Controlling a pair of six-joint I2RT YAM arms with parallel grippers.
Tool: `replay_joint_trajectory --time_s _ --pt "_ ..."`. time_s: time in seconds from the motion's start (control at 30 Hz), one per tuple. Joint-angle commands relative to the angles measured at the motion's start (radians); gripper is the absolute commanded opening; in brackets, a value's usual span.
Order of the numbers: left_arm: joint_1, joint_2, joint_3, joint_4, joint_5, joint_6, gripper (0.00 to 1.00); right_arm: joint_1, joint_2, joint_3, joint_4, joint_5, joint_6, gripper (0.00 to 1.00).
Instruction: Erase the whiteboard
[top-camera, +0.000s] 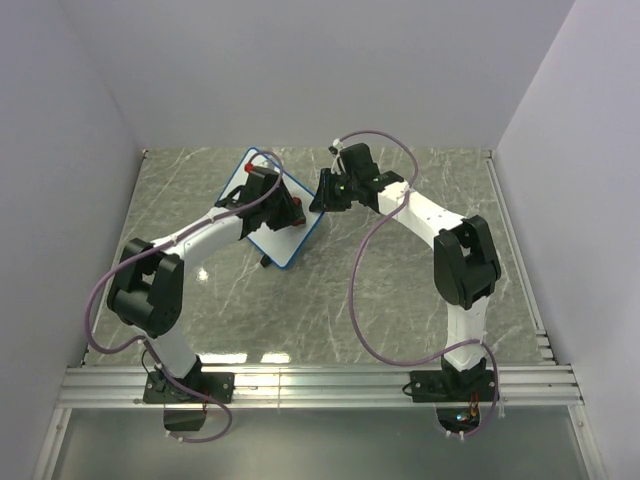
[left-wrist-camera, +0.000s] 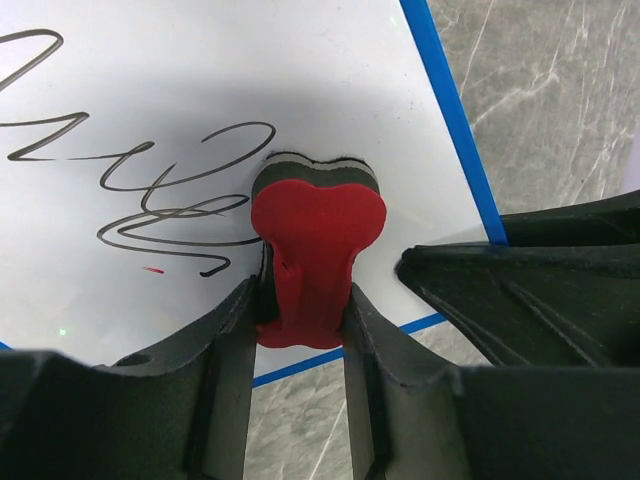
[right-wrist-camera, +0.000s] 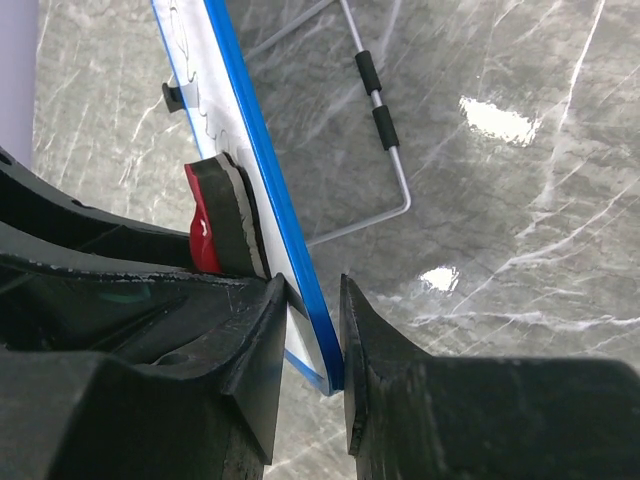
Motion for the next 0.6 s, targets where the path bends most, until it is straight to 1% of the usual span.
replay_joint_trajectory --time_s 0.0,0.13,0.2,0.23,0.37,0.47,0.57 --pt "0.024 0.089 0.015 0.058 -0.028 0.015 0.00 0.091 -0.001 -0.053 -0.159 -0.040 0.020 0.00" --pt "0.073 0.086 -0.094 0.062 -0.035 0.023 0.00 0.092 0.007 -0.031 -0.165 -0.035 0.020 0.00" --pt "0.107 0.089 -0.126 0.030 -0.035 0.043 0.00 0.092 0.008 -0.021 -0.166 -0.032 0.022 0.00" --pt "0.117 0.093 -0.133 0.020 -0.069 0.047 0.00 0.092 0.008 -0.019 -0.163 -0.032 0.023 0.00" --pt "0.162 0.134 -0.136 -0.038 -0.093 0.066 0.00 0.094 0.007 -0.020 -0.157 -0.032 0.031 0.00" --pt "0.173 0.153 -0.137 -0.047 -0.066 0.072 0.00 0.094 0.007 -0.017 -0.159 -0.026 0.031 0.00" --pt "0.173 0.162 -0.136 -0.076 -0.072 0.070 0.00 0.094 0.011 -0.005 -0.166 -0.023 0.032 0.00"
